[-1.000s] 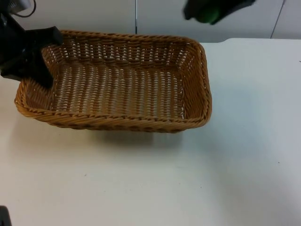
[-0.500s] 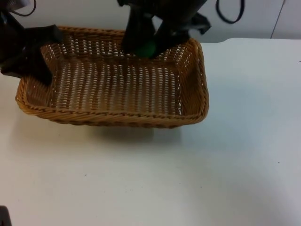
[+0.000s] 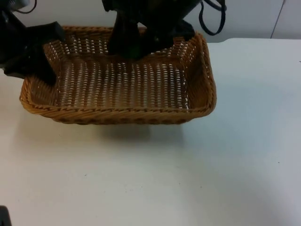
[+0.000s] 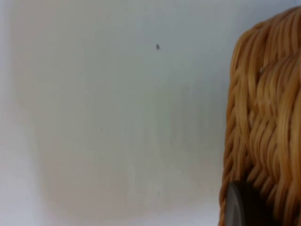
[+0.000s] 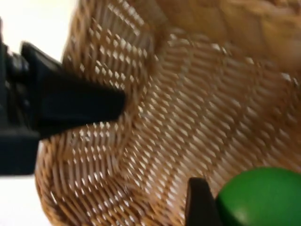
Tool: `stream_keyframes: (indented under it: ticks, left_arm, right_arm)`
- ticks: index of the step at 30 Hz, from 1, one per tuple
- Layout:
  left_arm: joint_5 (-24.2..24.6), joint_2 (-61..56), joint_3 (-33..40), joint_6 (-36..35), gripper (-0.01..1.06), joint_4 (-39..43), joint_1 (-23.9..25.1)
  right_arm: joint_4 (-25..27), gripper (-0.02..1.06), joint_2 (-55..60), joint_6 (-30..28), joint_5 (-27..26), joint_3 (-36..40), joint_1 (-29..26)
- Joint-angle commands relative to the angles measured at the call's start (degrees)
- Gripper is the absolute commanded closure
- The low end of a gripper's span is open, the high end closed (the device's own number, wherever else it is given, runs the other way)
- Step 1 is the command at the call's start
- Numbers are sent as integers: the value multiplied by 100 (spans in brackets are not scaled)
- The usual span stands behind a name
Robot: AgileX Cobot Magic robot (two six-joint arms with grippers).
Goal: Pick up the basket with the left hand and place the ball into the basket with the right hand.
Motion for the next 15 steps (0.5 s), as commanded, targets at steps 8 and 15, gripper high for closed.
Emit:
stream_keyframes:
  ticks: [8,15]
  left_arm:
    - [338,-70,-42,-3,105,-215,11]
    - [348,-70,-42,-3,105,-234,11]
  right_arm:
    - [197,105,289,-137,31,-52,187]
    - [140,105,289,-88,20,-52,231]
